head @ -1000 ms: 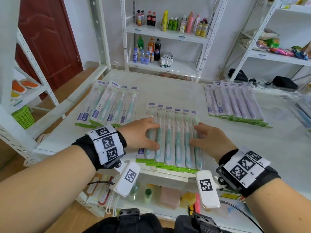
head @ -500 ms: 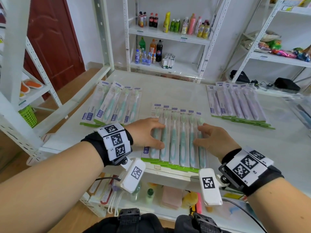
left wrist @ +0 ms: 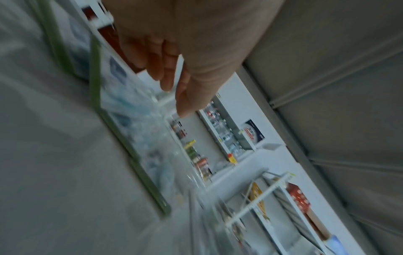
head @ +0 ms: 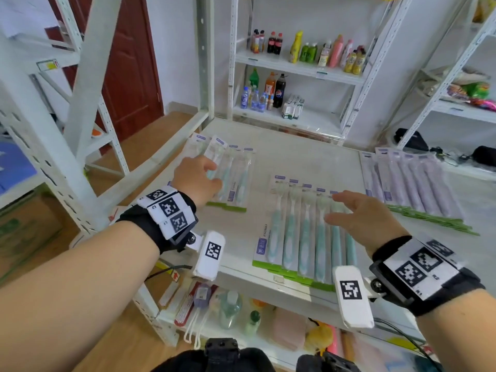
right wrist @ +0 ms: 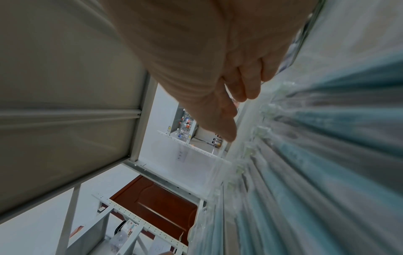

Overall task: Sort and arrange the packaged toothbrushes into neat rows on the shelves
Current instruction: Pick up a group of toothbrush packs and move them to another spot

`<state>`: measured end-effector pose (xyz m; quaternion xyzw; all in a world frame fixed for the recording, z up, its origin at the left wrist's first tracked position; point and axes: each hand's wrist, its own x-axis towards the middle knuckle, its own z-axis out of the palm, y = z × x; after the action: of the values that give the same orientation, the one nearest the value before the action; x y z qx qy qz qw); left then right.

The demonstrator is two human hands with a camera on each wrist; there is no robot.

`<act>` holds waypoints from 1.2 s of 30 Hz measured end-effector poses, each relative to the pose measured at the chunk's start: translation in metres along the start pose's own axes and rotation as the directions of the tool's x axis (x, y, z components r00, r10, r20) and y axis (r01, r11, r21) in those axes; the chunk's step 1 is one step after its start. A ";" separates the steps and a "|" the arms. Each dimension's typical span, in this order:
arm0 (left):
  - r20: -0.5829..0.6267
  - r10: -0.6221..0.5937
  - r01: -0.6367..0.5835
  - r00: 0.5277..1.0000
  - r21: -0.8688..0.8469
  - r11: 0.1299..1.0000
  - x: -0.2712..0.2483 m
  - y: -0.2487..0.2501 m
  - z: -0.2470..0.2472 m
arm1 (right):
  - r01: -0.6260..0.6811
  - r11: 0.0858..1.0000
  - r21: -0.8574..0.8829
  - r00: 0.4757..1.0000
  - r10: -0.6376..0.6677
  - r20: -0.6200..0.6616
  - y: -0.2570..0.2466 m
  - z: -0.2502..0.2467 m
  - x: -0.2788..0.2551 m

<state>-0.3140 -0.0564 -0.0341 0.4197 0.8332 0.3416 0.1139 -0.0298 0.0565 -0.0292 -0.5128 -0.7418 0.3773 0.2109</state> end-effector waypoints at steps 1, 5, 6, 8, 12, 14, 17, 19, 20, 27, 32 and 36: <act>-0.007 -0.044 0.045 0.999 0.058 0.997 0.004 -0.005 -0.004 | 0.011 1.000 0.003 1.000 -0.011 0.008 -0.004 0.003 0.001; 0.071 -0.146 0.121 0.987 0.275 0.954 0.014 -0.015 -0.013 | 0.062 0.998 0.000 0.998 -0.062 0.027 -0.026 0.019 0.007; 0.082 -0.158 0.127 0.984 0.298 0.946 0.015 -0.016 -0.013 | 0.080 0.997 0.003 0.996 -0.080 0.024 -0.032 0.024 0.008; 0.094 -0.165 0.126 0.982 0.323 0.938 0.018 -0.019 -0.014 | 0.116 0.993 0.005 0.993 -0.116 0.029 -0.045 0.034 0.011; 0.131 -0.179 0.126 0.975 0.332 0.935 0.025 -0.022 -0.016 | 0.140 0.989 0.041 0.986 -0.144 0.089 -0.069 0.053 0.020; 0.155 -0.180 0.118 0.971 0.339 0.933 0.028 -0.023 -0.018 | 0.120 0.992 0.042 0.982 -0.125 0.139 -0.080 0.062 0.025; 0.194 -0.176 0.097 0.965 0.359 0.928 0.031 -0.022 -0.022 | 0.075 0.996 0.038 0.975 -0.081 0.208 -0.092 0.075 0.032; 0.197 -0.180 0.098 0.964 0.364 0.926 0.031 -0.021 -0.025 | 0.044 0.999 0.017 0.969 -0.047 0.244 -0.099 0.084 0.036; 0.206 -0.183 0.099 0.961 0.361 0.927 0.031 -0.020 -0.026 | 0.028 1.000 0.002 0.965 -0.028 0.263 -0.102 0.088 0.038; 0.334 -0.228 0.253 0.915 -0.035 0.967 0.022 -0.031 -0.040 | 0.025 0.963 -0.268 0.943 0.067 0.327 -0.122 0.113 0.051; 0.329 -0.275 0.417 0.903 -0.525 0.742 0.004 -0.048 -0.028 | 0.038 0.900 -0.435 0.945 0.109 0.308 -0.123 0.130 0.064; 0.390 -0.267 0.472 0.881 -0.689 0.550 -0.004 -0.059 -0.022 | 0.085 0.831 -0.550 0.957 0.086 0.277 -0.120 0.140 0.072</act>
<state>-0.3587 -0.0948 -0.0570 0.1822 0.6568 0.5768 0.4503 -0.2274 0.0522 -0.0289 -0.4910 -0.8419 0.2161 -0.0587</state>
